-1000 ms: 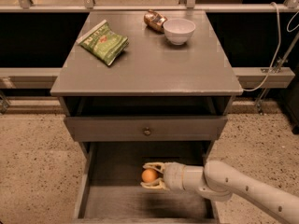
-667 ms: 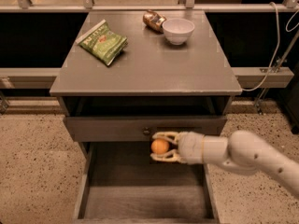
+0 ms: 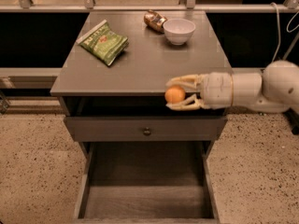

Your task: Pick orange from middle drawer and place on counter

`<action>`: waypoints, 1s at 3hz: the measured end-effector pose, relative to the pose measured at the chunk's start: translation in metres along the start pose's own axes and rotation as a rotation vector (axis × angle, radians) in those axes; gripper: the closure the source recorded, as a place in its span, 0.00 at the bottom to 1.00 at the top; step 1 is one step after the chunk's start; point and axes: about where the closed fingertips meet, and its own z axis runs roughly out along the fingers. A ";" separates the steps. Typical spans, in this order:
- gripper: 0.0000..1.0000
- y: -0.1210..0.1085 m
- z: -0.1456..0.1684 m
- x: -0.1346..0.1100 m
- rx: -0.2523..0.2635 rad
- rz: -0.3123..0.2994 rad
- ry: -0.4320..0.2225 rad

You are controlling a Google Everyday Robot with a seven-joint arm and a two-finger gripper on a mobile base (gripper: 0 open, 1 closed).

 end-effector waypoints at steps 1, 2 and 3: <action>1.00 -0.042 -0.019 -0.026 -0.039 -0.003 -0.065; 1.00 -0.072 -0.041 -0.023 -0.023 0.091 0.006; 1.00 -0.093 -0.043 0.019 0.076 0.278 0.145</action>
Offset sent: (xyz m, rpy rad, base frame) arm 0.1148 -0.0823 0.0778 0.0312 0.3445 -0.4026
